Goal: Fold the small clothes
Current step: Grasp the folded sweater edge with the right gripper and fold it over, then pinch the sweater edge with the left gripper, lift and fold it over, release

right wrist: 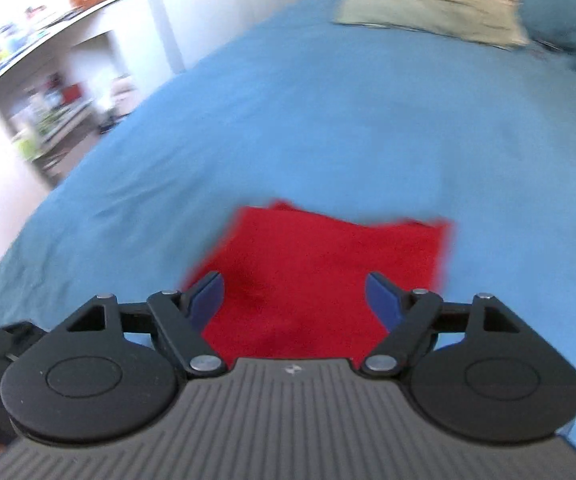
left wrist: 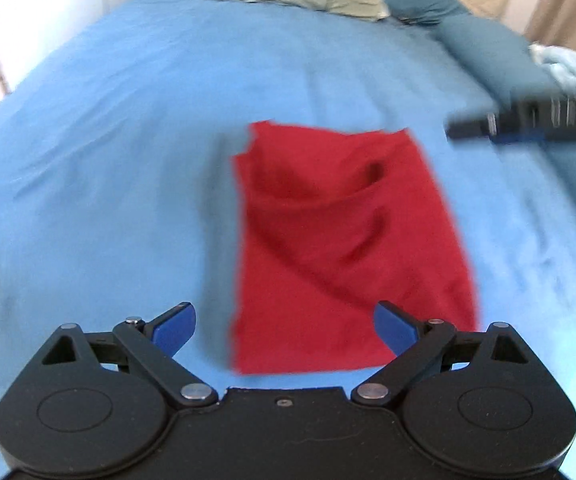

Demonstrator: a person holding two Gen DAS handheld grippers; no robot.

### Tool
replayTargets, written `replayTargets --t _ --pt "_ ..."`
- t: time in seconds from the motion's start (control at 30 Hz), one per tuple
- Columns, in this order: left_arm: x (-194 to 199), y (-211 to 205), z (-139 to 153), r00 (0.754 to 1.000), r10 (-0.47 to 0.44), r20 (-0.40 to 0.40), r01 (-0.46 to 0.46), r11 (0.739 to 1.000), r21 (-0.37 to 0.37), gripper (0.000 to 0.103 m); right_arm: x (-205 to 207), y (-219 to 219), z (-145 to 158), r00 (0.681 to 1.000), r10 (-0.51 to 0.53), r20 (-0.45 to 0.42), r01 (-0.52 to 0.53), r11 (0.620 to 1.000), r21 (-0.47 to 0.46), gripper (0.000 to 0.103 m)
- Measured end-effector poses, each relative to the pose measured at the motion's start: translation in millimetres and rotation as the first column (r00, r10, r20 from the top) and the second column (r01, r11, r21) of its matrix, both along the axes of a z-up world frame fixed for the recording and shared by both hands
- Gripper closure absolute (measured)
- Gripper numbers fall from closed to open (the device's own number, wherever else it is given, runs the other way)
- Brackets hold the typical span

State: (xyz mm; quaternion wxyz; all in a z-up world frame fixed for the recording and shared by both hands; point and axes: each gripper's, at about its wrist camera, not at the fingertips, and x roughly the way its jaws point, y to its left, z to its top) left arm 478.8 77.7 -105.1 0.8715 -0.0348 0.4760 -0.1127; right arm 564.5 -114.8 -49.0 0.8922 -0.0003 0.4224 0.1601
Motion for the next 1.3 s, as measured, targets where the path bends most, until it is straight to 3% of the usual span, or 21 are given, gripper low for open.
replayTargets --t 0.07,0.17,0.3,0.4,0.63,0.9,0.97,1.1,1.2,1.27,1.3 --pt "2 -18 5 1.0 -0.011 0.023 0.011 1.0 0.005 0.005 -8 -32 -8 0.997 -0.08 -0.023 0.079 0.996 -0.028 0.009" --pt "22 -44 7 0.995 0.004 0.096 -0.01 0.997 0.07 0.005 -30 -66 -29 0.982 -0.175 -0.077 0.173 0.984 -0.03 0.009" --pt "53 -55 5 0.988 -0.002 0.154 -0.009 0.997 0.072 0.008 -61 -77 -60 0.973 -0.204 -0.108 0.202 0.979 -0.028 0.009" --pt "64 -63 -1 0.982 -0.1 0.159 0.085 0.992 0.098 0.018 -71 -72 -76 0.974 -0.194 -0.116 0.191 0.981 -0.035 0.009" --pt "84 -64 -27 0.952 -0.301 0.057 0.292 0.947 0.131 0.096 -65 -78 -93 0.967 -0.201 -0.154 0.207 0.978 0.026 0.009" --pt "6 -15 -3 0.907 -0.419 0.047 0.408 0.9 0.155 0.094 -71 -81 -82 0.976 -0.16 -0.15 0.169 0.984 0.05 0.009" --pt "-7 -2 -20 0.91 -0.415 0.003 0.409 0.899 0.157 0.093 -72 -81 -86 0.975 -0.149 -0.166 0.16 0.985 0.057 0.009" --pt "-19 22 -55 0.945 -0.312 -0.099 0.324 0.933 0.155 0.091 -75 -79 -100 0.965 -0.142 -0.22 0.158 0.986 0.06 0.009" --pt "-27 38 -53 0.97 -0.227 -0.088 0.237 0.964 0.124 0.075 -78 -79 -104 0.964 -0.118 -0.238 0.137 0.989 0.063 0.009" --pt "-33 43 -35 0.985 -0.168 -0.034 0.17 0.983 0.07 0.049 -80 -79 -102 0.966 -0.105 -0.238 0.121 0.991 0.057 0.009" --pt "-34 44 -26 0.989 -0.149 -0.008 0.149 0.988 0.046 0.045 -80 -80 -102 0.967 -0.1 -0.235 0.116 0.992 0.054 0.009"
